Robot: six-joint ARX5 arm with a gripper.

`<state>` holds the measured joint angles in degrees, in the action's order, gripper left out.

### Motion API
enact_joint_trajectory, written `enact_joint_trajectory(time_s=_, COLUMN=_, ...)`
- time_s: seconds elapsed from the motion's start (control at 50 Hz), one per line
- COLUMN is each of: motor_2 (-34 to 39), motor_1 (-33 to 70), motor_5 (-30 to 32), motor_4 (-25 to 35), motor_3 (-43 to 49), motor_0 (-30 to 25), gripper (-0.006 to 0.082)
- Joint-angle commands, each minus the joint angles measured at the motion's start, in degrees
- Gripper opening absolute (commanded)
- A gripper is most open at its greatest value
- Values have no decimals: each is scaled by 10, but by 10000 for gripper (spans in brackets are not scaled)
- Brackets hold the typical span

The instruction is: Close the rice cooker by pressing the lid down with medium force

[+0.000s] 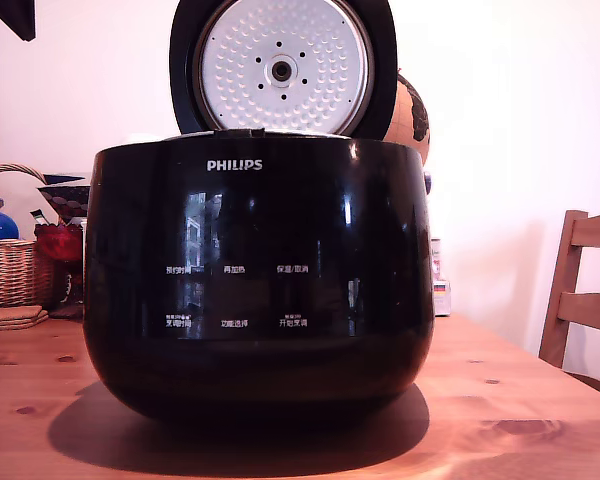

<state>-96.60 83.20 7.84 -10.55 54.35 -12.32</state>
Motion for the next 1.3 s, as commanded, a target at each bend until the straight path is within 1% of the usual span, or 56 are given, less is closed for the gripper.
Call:
enact_joint_trajectory(time_s=0.0, motor_2=-4, motor_1=3, motor_5=17, motor_4=1, motor_3=-21, motor_0=2, gripper=-24)
enact_joint_trajectory(time_s=0.28, motor_2=-4, motor_1=3, motor_5=17, motor_4=1, motor_3=-36, motor_0=2, gripper=-24)
enact_joint_trajectory(time_s=0.38, motor_2=-4, motor_1=3, motor_5=17, motor_4=1, motor_3=-62, motor_0=2, gripper=-24)
enact_joint_trajectory(time_s=0.48, motor_2=-4, motor_1=3, motor_5=17, motor_4=9, motor_3=-110, motor_0=2, gripper=-24)
enact_joint_trajectory(time_s=0.64, motor_2=-4, motor_1=4, motor_5=16, motor_4=73, motor_3=-202, motor_0=2, gripper=-24)
enact_joint_trajectory(time_s=0.74, motor_2=-4, motor_1=6, motor_5=16, motor_4=130, motor_3=-261, motor_0=2, gripper=-24)
enact_joint_trajectory(time_s=0.78, motor_2=-4, motor_1=9, motor_5=16, motor_4=135, motor_3=-282, motor_0=2, gripper=-24)
enact_joint_trajectory(time_s=0.8, motor_2=-4, motor_1=9, motor_5=11, motor_4=156, motor_3=-292, motor_0=2, gripper=-24)
enact_joint_trajectory(time_s=0.84, motor_2=-4, motor_1=12, motor_5=9, motor_4=159, motor_3=-309, motor_0=2, gripper=-24)
enact_joint_trajectory(time_s=0.88, motor_2=-6, motor_1=19, motor_5=-5, motor_4=185, motor_3=-323, motor_0=2, gripper=-24)
enact_joint_trajectory(time_s=1.02, motor_2=-21, motor_1=45, motor_5=-37, motor_4=224, motor_3=-334, motor_0=2, gripper=-24)
enact_joint_trajectory(time_s=1.16, motor_2=-56, motor_1=82, motor_5=-71, motor_4=273, motor_3=-332, motor_0=2, gripper=-24)
enact_joint_trajectory(time_s=1.2, motor_2=-65, motor_1=92, motor_5=-71, motor_4=285, motor_3=-332, motor_0=2, gripper=-24)
enact_joint_trajectory(time_s=1.22, motor_2=-72, motor_1=99, motor_5=-84, motor_4=292, motor_3=-331, motor_0=2, gripper=-24)
enact_joint_trajectory(time_s=1.26, motor_2=-84, motor_1=109, motor_5=-90, motor_4=307, motor_3=-328, motor_0=2, gripper=-24)
enact_joint_trajectory(time_s=1.28, motor_2=-90, motor_1=113, motor_5=-105, motor_4=315, motor_3=-327, motor_0=2, gripper=-24)
